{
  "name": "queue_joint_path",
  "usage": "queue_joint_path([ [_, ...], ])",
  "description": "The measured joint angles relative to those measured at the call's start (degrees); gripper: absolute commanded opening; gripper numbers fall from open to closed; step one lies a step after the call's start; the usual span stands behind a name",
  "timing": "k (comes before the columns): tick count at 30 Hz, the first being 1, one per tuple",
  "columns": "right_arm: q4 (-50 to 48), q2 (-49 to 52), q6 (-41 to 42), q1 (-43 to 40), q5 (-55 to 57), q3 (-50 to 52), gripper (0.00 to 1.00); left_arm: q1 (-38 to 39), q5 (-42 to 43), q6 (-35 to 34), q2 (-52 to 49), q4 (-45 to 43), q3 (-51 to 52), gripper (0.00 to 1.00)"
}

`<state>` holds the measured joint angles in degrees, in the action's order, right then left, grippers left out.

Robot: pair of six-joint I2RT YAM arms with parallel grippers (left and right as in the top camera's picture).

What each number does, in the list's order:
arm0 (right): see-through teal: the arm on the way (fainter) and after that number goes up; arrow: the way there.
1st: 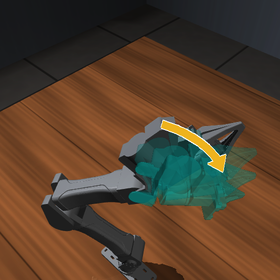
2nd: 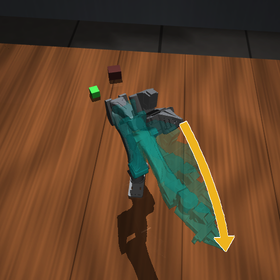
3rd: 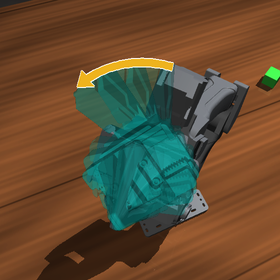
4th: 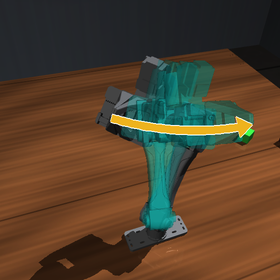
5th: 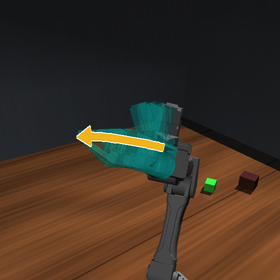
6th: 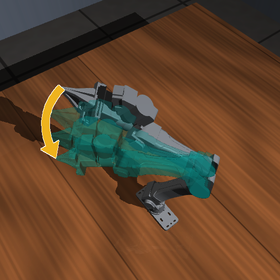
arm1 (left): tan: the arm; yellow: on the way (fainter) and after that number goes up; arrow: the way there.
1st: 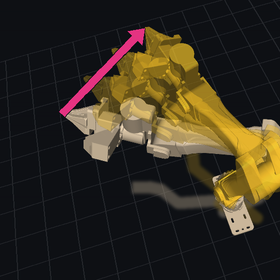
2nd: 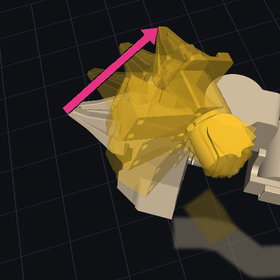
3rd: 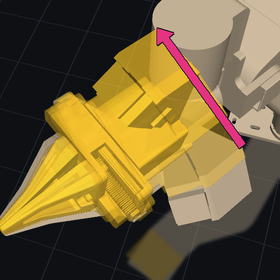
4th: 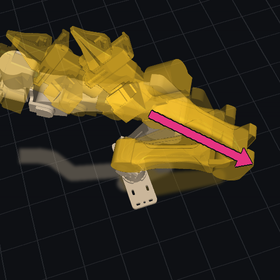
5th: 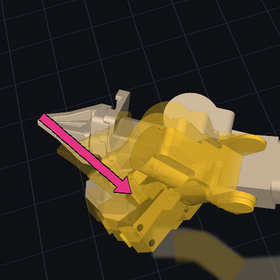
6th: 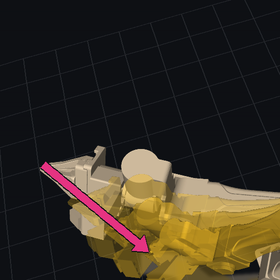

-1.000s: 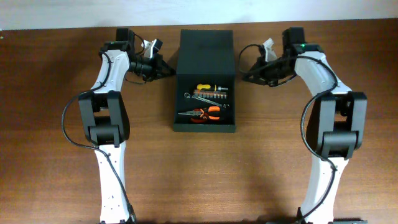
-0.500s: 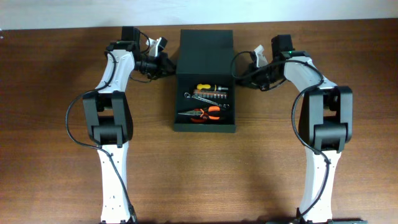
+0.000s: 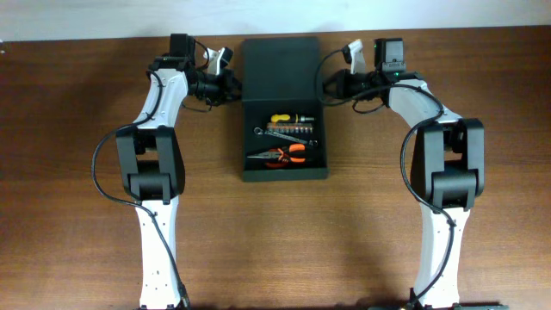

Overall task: Pack container
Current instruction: 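Move both grippers to the box lid's two front corners, then swing the lid down over the box with both grippers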

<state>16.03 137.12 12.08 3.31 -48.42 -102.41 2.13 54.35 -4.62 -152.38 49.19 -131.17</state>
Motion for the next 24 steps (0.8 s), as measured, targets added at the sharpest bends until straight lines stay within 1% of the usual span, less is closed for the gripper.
queue_joint_path([
  [5,-2.91,0.0,1.55,-0.11,-2.47,0.0,0.04,-0.28,4.68,-0.22,0.0,-7.06,0.0,0.02],
  [8,-3.02,0.0,2.64,-0.11,-3.89,0.0,0.04,-0.37,7.5,-0.39,0.0,-9.25,0.0,0.02],
  [14,-3.04,0.0,4.26,-0.11,-6.19,0.0,0.04,-0.79,9.99,-0.85,0.0,-9.4,-0.09,0.02],
  [19,-2.36,-0.26,4.81,-0.11,-6.88,0.0,0.04,-1.36,10.1,-1.05,0.04,-9.07,-1.14,0.02],
  [24,2.45,-3.74,5.05,-0.11,-5.16,0.0,0.04,-1.79,8.83,-1.07,2.05,-7.52,-1.4,0.02],
])
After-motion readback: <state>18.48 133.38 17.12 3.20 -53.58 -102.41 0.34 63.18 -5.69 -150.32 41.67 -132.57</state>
